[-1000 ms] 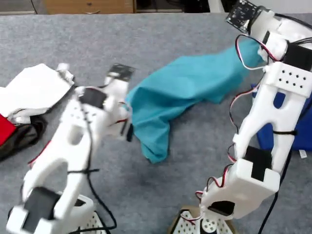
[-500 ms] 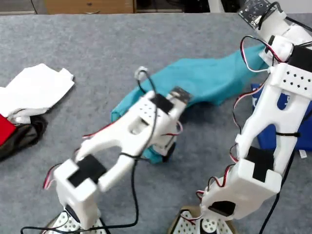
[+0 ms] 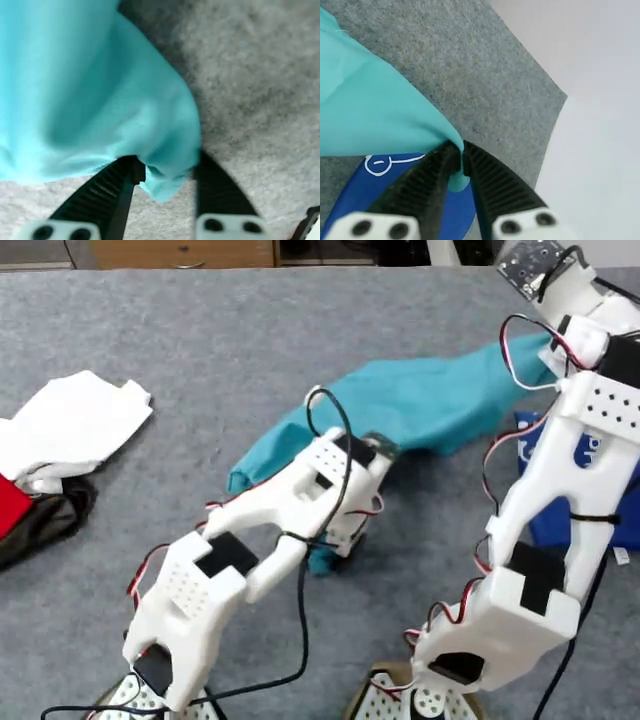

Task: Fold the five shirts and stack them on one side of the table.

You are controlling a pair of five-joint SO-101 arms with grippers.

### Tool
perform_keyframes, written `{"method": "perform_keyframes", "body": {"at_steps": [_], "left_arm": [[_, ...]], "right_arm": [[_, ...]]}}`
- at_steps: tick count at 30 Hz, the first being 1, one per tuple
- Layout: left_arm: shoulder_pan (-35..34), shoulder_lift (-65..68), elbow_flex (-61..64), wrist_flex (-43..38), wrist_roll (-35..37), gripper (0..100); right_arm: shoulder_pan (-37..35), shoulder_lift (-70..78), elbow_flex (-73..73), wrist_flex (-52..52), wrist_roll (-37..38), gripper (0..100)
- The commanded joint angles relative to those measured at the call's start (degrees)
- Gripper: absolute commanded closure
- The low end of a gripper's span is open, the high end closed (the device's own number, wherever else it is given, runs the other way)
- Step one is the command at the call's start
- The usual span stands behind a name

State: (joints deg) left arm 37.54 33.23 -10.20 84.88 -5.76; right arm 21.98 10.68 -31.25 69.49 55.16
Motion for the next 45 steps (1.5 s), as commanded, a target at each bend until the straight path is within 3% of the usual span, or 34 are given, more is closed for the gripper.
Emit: {"method": "perform_keyframes", "body": {"at_steps": [1,7,15,24,30,34,41,45], "left_arm": [[-5.5,-4.6,-1.3,4.7,-2.3,98],[-14.7,-21.7,-9.3,14.5,-2.7,98],[-28.3,-44.9,-17.9,14.9,-2.7,98],[-45.5,-55.3,-18.4,14.6,-8.3,98],[-52.0,-59.4,-18.1,14.6,-11.4,98],[-52.4,-58.4,-16.1,14.6,-13.6,98],[-52.0,-47.2,-6.2,11.6,-16.9,98],[-52.3,-36.4,-0.7,2.2,-19.3,98]], "right_arm": [[1.8,-5.1,-0.7,0.1,-0.5,99.6],[3.9,-8.3,-0.7,0.1,-0.6,99.6],[7.3,-18.2,-0.7,0.1,-1.8,99.6],[8.9,-32.5,-0.7,0.1,-1.4,99.6],[8.5,-39.4,-0.1,0.1,-0.7,99.6],[3.3,-40.0,4.7,1.3,2.7,99.6],[-8.9,-39.9,26.4,1.9,3.7,99.6],[-14.6,-37.8,42.5,-8.4,3.4,99.6]]}}
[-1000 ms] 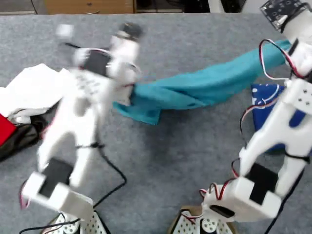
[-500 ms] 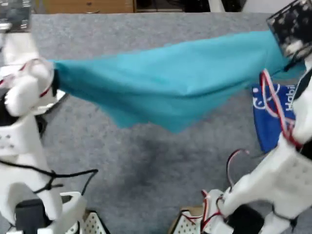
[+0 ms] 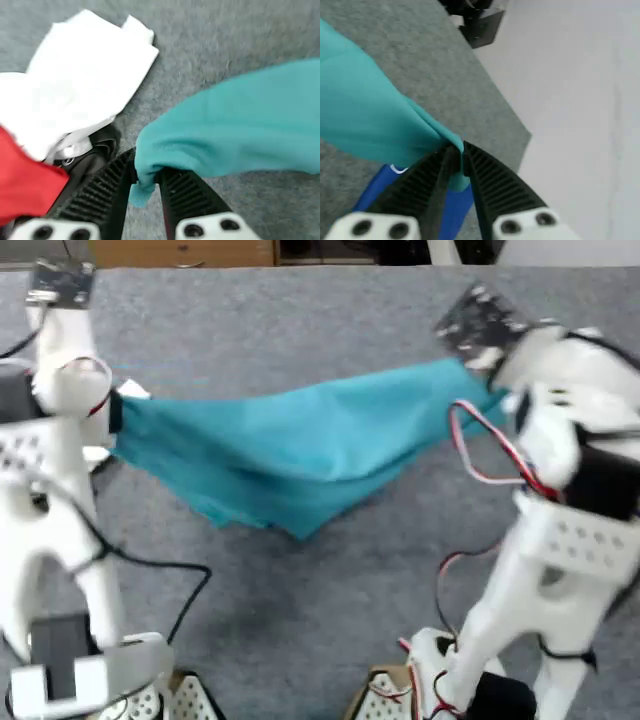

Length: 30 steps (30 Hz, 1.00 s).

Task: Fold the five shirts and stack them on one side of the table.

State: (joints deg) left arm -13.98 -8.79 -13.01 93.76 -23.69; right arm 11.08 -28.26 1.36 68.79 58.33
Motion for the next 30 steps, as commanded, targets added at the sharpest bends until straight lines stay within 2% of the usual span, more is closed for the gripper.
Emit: {"method": "perform_keyframes", "body": {"at_steps": [1,4,7,11,13,16,22,26,30], "left_arm": [[-0.8,8.9,2.8,-9.4,-1.3,98],[-0.7,18.8,2.4,-16.9,-2.0,98],[-1.0,27.0,-1.7,-18.4,-4.5,96],[-1.1,31.8,-11.5,-9.3,-5.5,78],[-1.1,32.2,-16.9,-5.0,-5.5,73],[-0.8,32.2,-25.7,-1.4,-5.5,74],[0.4,32.2,-44.3,7.2,-5.5,74],[1.5,30.2,-46.2,7.1,-5.3,74],[6.0,23.1,-36.1,7.1,-5.3,75]], "right_arm": [[-4.4,2.1,13.3,-11.9,0.3,99.6],[-5.5,5.9,20.4,-22.7,0.3,99.6],[-5.3,10.1,22.0,-28.6,-2.1,99.6],[-4.6,14.8,18.9,-29.5,-5.7,99.6],[-4.5,16.5,17.1,-29.7,-8.1,99.6],[-4.5,18.6,14.0,-29.5,-11.9,99.6],[-4.5,19.9,11.7,-29.4,-13.9,99.6],[-4.4,19.8,12.0,-29.2,-15.4,99.6],[-3.1,19.8,11.7,-29.2,-17.1,99.6]]}}
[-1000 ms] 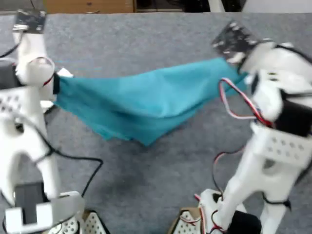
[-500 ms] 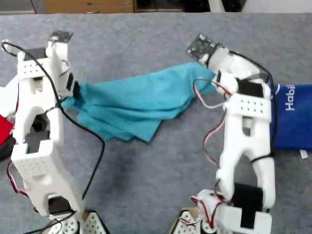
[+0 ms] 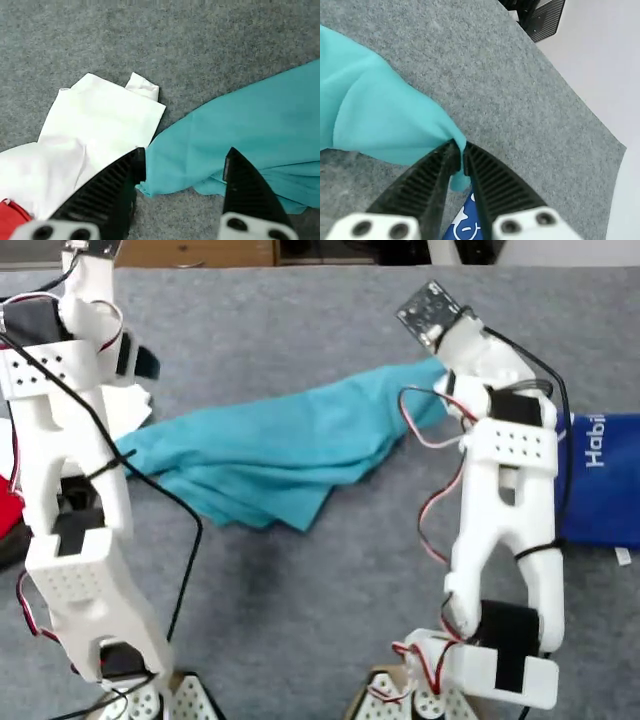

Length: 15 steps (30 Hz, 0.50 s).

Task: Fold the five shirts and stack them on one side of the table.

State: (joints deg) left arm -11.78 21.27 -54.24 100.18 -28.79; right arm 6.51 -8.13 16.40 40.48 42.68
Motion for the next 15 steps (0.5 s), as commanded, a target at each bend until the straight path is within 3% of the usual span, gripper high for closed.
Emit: {"method": "perform_keyframes", "body": {"at_steps": [1,8,15], "left_arm": [[5.9,-9.5,9.3,0.7,-0.2,75],[24.4,-25.2,40.8,0.0,7.2,75],[36.4,-25.5,62.6,-19.9,14.3,74]], "right_arm": [[1.9,-0.3,-3.2,-0.9,-1.4,99.6],[3.1,0.1,-2.9,-0.9,-1.4,99.6],[3.2,0.1,-2.9,-0.9,-1.4,99.6]]}}
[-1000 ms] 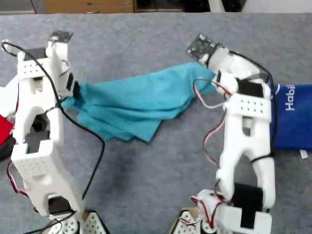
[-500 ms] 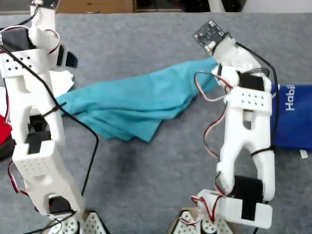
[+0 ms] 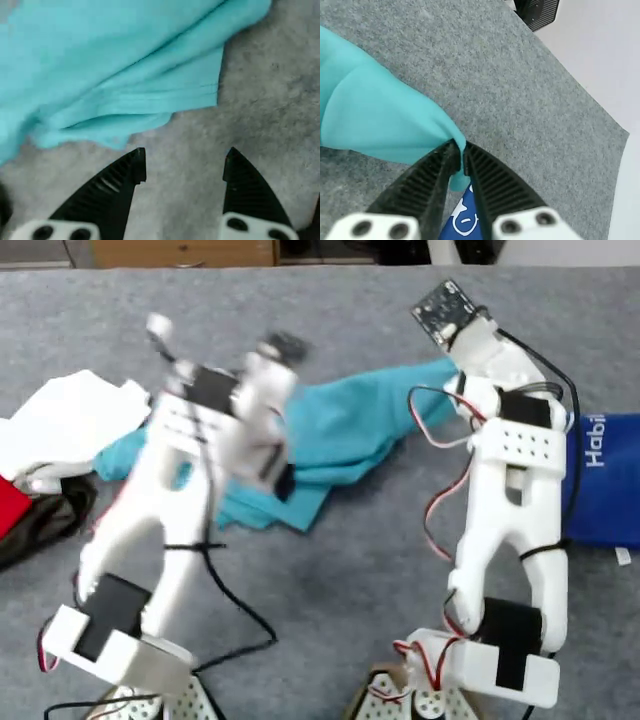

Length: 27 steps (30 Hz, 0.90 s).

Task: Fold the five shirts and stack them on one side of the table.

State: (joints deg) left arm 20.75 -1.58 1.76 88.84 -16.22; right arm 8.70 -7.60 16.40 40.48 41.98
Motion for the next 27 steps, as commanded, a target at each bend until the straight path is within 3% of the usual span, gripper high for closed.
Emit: {"method": "perform_keyframes", "body": {"at_steps": [1,9,19,27], "left_arm": [[5.3,-2.7,8.6,-10.9,1.8,74],[9.2,2.9,14.4,-21.9,1.8,74],[5.2,18.3,-1.8,-16.6,1.7,74],[4.5,21.7,-1.5,-17.1,1.4,74]], "right_arm": [[1.0,-0.4,-2.9,-0.9,-0.7,99.6],[1.0,-0.7,-2.9,0.1,-0.7,99.6],[1.1,-0.8,-2.9,3.2,-0.7,99.6],[1.1,-0.8,-2.9,3.2,-0.7,99.6]]}}
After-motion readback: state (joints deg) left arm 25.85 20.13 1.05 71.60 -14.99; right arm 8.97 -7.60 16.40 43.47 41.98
